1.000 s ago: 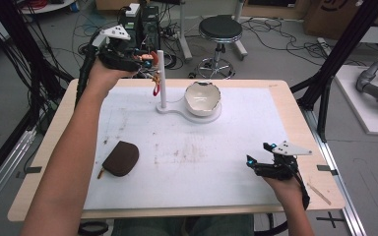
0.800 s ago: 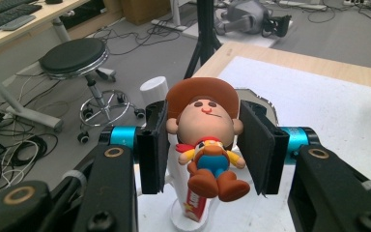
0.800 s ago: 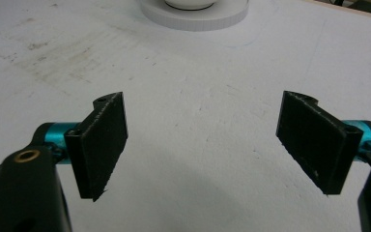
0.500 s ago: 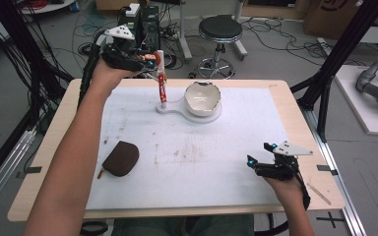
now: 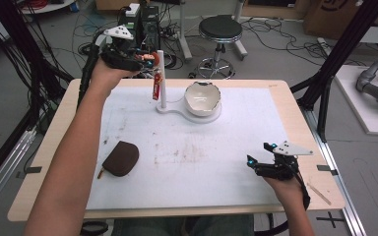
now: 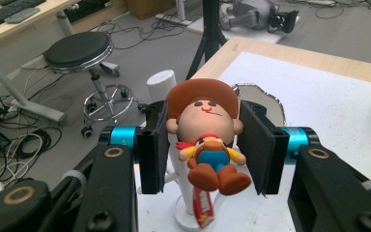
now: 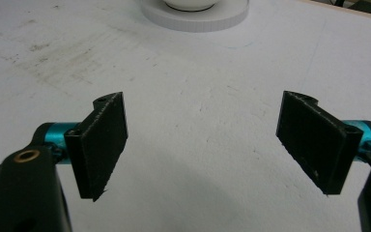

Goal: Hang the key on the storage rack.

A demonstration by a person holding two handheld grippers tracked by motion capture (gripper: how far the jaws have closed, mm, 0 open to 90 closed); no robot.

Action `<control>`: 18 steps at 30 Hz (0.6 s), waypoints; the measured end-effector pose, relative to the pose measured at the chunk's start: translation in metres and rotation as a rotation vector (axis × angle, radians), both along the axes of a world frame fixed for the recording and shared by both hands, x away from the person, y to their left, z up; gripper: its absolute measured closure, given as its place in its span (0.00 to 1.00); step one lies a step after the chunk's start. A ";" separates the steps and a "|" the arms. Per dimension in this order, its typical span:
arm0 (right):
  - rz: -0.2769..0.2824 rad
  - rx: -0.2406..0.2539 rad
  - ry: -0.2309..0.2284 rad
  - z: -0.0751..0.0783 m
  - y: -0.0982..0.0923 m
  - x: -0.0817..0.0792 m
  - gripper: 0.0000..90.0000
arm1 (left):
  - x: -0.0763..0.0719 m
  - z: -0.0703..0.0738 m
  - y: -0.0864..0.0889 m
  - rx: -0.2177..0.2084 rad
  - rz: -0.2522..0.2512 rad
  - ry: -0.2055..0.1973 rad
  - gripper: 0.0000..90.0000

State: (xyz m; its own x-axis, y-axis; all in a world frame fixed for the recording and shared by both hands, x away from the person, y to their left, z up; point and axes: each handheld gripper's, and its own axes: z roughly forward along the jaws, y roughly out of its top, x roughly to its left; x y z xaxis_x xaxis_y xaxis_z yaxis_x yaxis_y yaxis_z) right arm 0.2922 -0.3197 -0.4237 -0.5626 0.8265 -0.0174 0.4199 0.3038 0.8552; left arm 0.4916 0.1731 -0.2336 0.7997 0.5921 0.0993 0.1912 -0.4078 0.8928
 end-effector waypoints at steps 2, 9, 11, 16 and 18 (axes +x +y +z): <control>0.000 0.000 0.000 0.000 0.000 0.000 0.21 | 0.000 0.000 -0.001 0.001 -0.001 0.004 0.61; 0.001 0.002 0.000 0.000 0.000 0.000 0.21 | 0.002 -0.003 -0.001 0.008 0.015 0.012 0.61; 0.000 0.002 0.001 0.000 0.000 0.000 0.21 | 0.003 -0.004 -0.001 0.013 0.016 0.018 0.61; 0.000 0.001 -0.001 0.000 -0.001 0.000 0.21 | 0.003 -0.007 -0.001 -0.004 0.026 0.021 0.60; 0.001 0.000 -0.003 0.000 -0.001 0.000 0.21 | 0.002 -0.008 -0.001 -0.030 0.032 0.013 0.54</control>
State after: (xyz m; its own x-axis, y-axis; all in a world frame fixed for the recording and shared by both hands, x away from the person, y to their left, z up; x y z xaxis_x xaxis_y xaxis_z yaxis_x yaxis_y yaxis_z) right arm 0.2923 -0.3203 -0.4236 -0.5635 0.8259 -0.0190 0.4167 0.3040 0.8567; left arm 0.4939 0.1723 -0.2413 0.7815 0.6199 0.0705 0.2153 -0.3741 0.9021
